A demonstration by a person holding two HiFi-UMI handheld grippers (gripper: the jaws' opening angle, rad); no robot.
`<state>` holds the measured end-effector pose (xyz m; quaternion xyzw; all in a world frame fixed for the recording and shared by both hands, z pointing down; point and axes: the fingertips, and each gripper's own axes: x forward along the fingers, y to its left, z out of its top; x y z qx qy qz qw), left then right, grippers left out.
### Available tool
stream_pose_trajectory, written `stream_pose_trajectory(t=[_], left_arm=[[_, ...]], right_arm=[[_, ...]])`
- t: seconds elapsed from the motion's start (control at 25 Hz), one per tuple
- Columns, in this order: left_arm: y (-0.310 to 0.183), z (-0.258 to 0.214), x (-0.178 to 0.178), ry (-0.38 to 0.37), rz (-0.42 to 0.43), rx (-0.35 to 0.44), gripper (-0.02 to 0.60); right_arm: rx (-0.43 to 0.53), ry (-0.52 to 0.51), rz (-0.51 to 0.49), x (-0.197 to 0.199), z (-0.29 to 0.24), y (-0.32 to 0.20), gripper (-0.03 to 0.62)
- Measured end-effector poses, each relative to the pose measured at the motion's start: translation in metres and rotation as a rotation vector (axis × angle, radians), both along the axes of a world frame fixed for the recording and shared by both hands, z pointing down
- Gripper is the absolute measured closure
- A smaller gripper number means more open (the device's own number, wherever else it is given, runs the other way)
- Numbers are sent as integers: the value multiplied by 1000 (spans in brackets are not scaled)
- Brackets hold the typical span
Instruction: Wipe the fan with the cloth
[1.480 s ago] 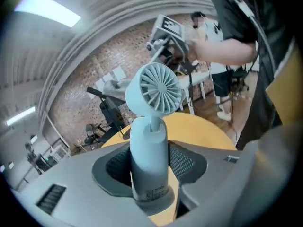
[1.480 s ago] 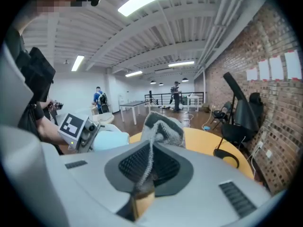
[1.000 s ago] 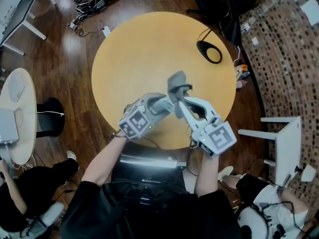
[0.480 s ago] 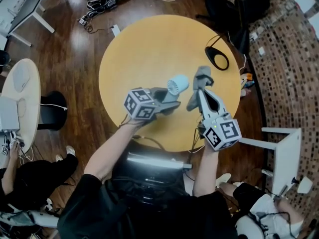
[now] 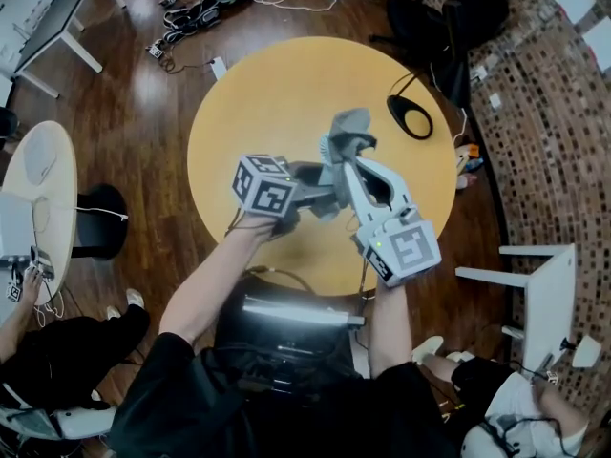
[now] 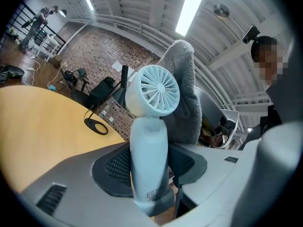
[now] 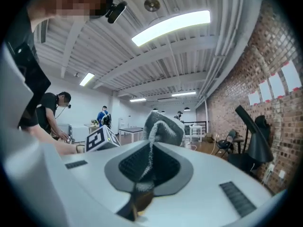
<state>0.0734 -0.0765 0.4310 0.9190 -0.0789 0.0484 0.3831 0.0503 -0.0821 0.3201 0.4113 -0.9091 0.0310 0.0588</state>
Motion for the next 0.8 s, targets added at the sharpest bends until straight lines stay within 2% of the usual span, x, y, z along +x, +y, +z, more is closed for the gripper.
stream_pose_trajectory(t=[0.12, 0.28, 0.4, 0.48, 0.56, 0.68, 0.8], left_arm=[[-2, -24, -7, 49, -10, 2, 374], [-6, -44, -19, 102, -36, 17, 374], [-8, -53, -28, 157, -48, -30, 374], [-9, -53, -35, 192, -53, -82, 374], [-10, -51, -36, 202, -54, -115, 374], [-6, -55, -30, 202, -30, -114, 374], [0, -61, -29, 223, -2, -91, 374]], right_arm=[[52, 3, 23, -3, -15, -11, 568], [13, -20, 117, 29, -5, -38, 568], [2, -43, 135, 36, -7, -39, 568], [24, -61, 74, 23, -17, -29, 568], [56, -36, -24, -1, -30, -17, 568], [98, 75, -129, -32, -36, -9, 568], [94, 96, -179, -33, -22, -5, 568]])
